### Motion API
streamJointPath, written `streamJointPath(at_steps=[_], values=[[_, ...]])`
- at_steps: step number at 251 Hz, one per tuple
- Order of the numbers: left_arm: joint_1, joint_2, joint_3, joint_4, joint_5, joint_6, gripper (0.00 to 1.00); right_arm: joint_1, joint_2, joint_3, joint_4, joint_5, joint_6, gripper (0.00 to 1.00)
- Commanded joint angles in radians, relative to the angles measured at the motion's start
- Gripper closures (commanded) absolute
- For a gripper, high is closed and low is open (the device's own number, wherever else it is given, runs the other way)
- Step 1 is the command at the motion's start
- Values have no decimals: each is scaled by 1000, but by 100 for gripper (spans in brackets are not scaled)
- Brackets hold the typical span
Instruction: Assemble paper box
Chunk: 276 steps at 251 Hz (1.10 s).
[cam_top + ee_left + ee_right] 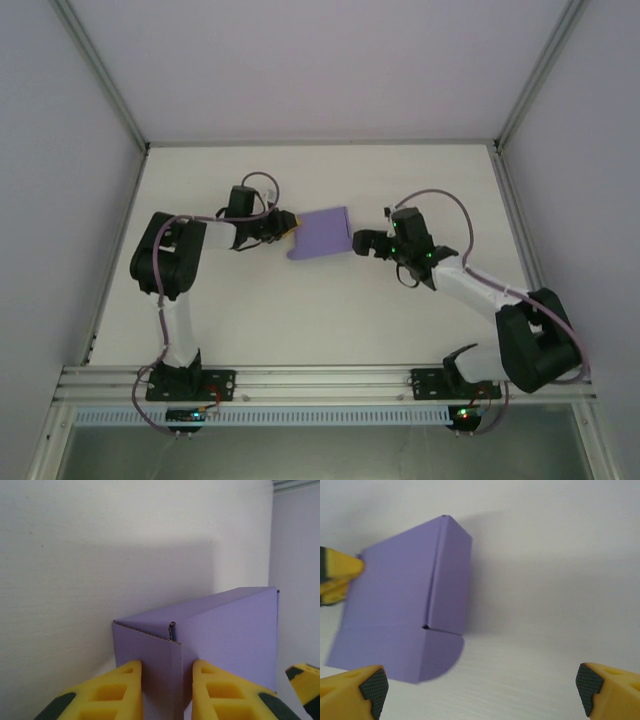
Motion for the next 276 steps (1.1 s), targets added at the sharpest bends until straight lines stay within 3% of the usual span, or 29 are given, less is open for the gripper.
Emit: streamJointPath(at_steps=[1,44,90,131,189,238,276], values=[[28,78,-73,-9,2,-46,78,-25,60,97,-38,-215,89,0],[48,108,-92,61,46,-61,78,-65,206,209,-57,-329,135,1],[53,111,-99,62,50,-28,78,-112,410,344,-10,-539,212,7],[53,116,-99,62,53,-10,78,-109,531,432,53,-613,260,13],[54,107,-94,66,61,16,76,-103,627,440,263,-747,392,33],[51,83,-65,42,76,62,73,-103,623,430,289,-758,404,48],[44,24,-34,35,87,105,62,-106,580,407,261,-736,384,58]])
